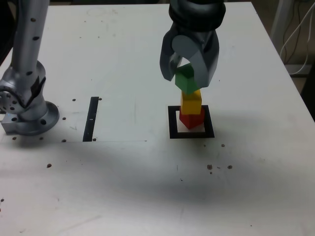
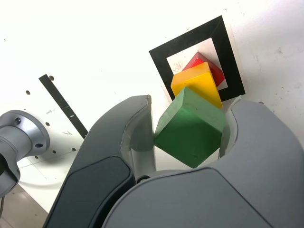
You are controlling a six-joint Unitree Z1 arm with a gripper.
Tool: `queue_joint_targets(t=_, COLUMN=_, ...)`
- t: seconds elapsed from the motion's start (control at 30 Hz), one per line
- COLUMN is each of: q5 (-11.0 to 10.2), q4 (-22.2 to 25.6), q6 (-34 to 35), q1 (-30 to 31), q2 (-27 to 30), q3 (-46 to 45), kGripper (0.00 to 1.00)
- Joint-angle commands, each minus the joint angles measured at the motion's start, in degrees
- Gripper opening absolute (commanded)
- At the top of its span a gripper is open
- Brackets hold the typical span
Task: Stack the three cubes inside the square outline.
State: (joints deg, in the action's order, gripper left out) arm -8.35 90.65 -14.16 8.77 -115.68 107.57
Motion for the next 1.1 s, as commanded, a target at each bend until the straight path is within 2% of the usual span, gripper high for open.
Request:
queue_joint_targets(t=0.0, q5=0.32, q4=0.29, q6=0.1, q1=0.11, q2=-0.65, q3=-0.11, kGripper=0.18)
queue_joint_targets(t=0.67, q5=2.27, q4=0.09, q6=-0.78, q1=0.11, q2=-2.83, q3=-0.26, kGripper=0.43)
queue_joint_targets(t=0.83, q5=1.55, q4=0.05, q6=-0.78, q1=0.11, q2=-3.01, q3=-0.25, kGripper=0.45)
queue_joint_targets(t=1.07, q5=-0.66, q4=0.06, q6=-0.78, q1=-0.06, q2=-2.84, q3=0.08, kGripper=0.45)
